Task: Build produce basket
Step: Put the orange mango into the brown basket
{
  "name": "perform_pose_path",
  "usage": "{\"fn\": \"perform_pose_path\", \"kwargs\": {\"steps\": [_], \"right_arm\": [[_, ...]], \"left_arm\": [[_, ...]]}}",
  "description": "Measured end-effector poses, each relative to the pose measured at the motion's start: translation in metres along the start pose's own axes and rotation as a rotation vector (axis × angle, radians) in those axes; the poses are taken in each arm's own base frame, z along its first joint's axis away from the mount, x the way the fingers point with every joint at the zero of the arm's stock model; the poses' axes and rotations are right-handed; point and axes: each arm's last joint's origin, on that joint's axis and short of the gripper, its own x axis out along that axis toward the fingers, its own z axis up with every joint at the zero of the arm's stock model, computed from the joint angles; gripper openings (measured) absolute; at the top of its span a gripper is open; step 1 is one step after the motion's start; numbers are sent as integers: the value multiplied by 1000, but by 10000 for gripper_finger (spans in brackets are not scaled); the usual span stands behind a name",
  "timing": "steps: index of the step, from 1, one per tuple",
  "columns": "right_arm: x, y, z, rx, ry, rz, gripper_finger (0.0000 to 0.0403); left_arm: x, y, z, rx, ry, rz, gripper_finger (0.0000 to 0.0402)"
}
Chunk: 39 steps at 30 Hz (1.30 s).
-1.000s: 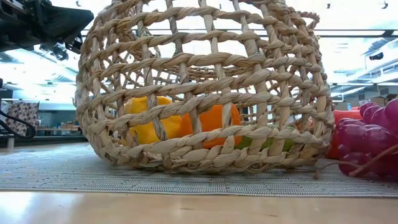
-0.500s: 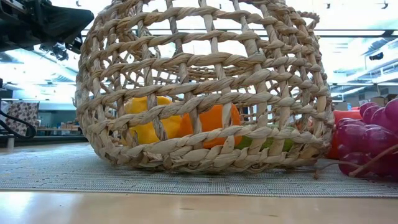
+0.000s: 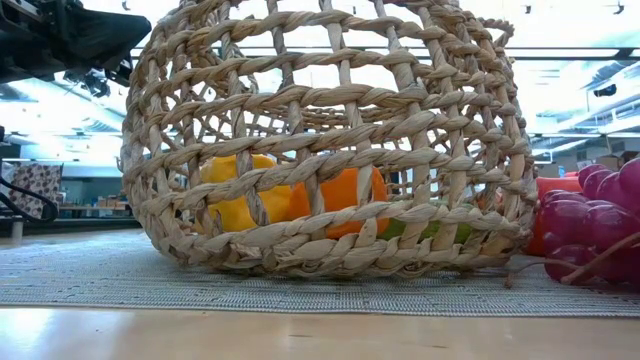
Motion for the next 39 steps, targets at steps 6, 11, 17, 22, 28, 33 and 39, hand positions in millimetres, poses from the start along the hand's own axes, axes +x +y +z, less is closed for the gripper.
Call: {"fn": "perform_pose_path", "kwargs": {"steps": [6,11,17,22,28,33,39], "right_arm": [[4,4,-4,-539,107,-227,236],[15,14,-16,-963,210,-251,236],[29,20,-26,-1067,220,-221,236],[35,18,-29,-1102,237,-220,236],[37,17,-30,-1092,239,-224,236],[39,15,-30,-1017,235,-240,236],[41,13,-30,-1009,238,-245,236]], "left_arm": [[0,0,0,0,0,0,28],[0,0,0,0,0,0,32],[0,0,0,0,0,0,35],[0,0,0,0,0,0,28],[0,0,0,0,0,0,27],[0,0,0,0,0,0,34],[0,0,0,0,0,0,36]]}}
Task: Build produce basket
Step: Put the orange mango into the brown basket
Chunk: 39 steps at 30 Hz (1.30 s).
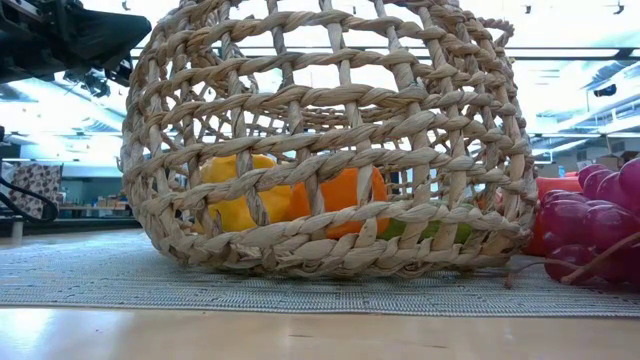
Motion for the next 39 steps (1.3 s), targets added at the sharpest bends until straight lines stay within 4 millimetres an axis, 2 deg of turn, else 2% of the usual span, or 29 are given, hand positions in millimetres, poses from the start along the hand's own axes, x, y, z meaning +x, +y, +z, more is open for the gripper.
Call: {"fn": "perform_pose_path", "kwargs": {"steps": [6,11,17,21,24,31,39], "right_arm": [[3,0,-1,14,10,-3,236],[16,5,-9,75,22,30,236],[43,16,-29,107,42,162,236],[69,22,-43,173,96,224,236],[90,34,-48,202,88,313,236],[131,80,-57,155,134,490,236],[155,128,-70,68,194,676,236]], "left_arm": [[0,0,0,0,0,0,29],[0,0,0,0,0,0,30],[0,0,0,0,0,0,36],[0,0,0,0,0,0,31],[0,0,0,0,0,0,28],[0,0,0,0,0,0,36],[0,0,0,0,0,0,28]]}}
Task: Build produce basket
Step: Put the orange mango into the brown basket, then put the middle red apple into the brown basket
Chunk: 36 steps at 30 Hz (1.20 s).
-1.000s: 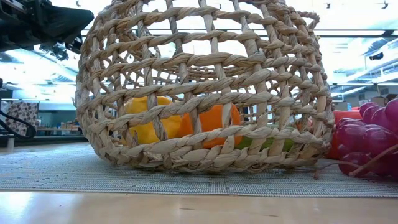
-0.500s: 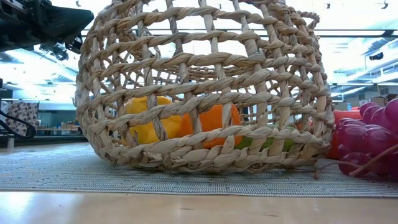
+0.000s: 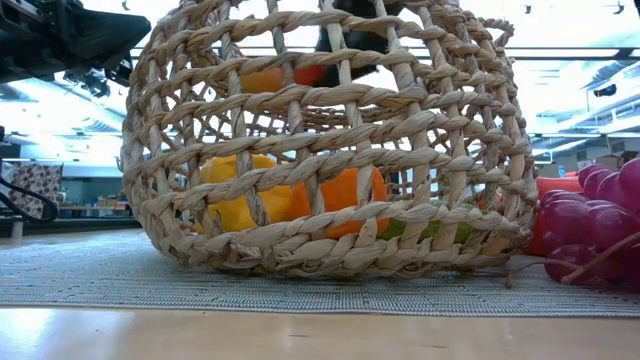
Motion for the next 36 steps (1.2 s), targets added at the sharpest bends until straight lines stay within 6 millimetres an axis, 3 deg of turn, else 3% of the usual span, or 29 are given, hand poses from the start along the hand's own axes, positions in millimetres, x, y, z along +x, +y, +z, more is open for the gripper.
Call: {"fn": "perform_pose_path", "kwargs": {"steps": [5,14,23,29,36], "right_arm": [[12,12,1,-22,-10,90,236],[9,18,-3,55,36,138,240],[4,17,-6,90,59,151,330],[-39,-1,-2,90,1,-3,364],[-127,-22,2,209,-236,-143,354]], "left_arm": [[0,0,0,0,0,0,25],[0,0,0,0,0,1,36],[0,0,0,0,0,0,29],[0,0,0,0,0,0,31],[0,0,0,0,0,0,34]]}}
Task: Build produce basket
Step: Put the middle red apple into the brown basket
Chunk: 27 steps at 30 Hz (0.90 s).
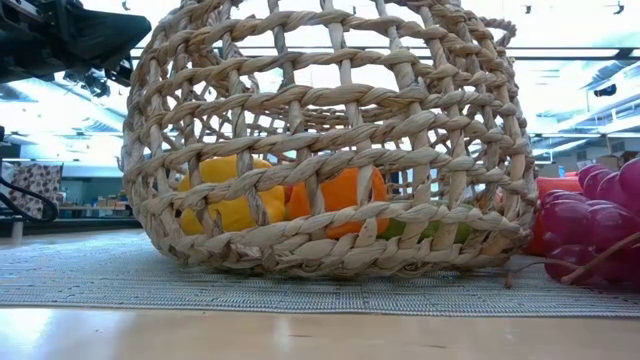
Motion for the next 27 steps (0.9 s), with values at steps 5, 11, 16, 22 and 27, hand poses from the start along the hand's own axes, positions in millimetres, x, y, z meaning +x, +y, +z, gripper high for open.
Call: {"fn": "perform_pose_path", "kwargs": {"steps": [5,11,16,22,27], "right_arm": [[-47,-6,11,257,-188,163,348],[-72,29,7,434,-97,480,348],[-75,73,-10,450,199,515,348],[-71,101,-32,500,516,410,348],[-67,117,-45,484,582,359,348]], "left_arm": [[0,0,0,0,0,0,28],[0,0,0,0,0,0,34],[0,0,0,0,0,0,35],[0,0,0,0,0,0,27],[0,0,0,0,0,0,26]]}}
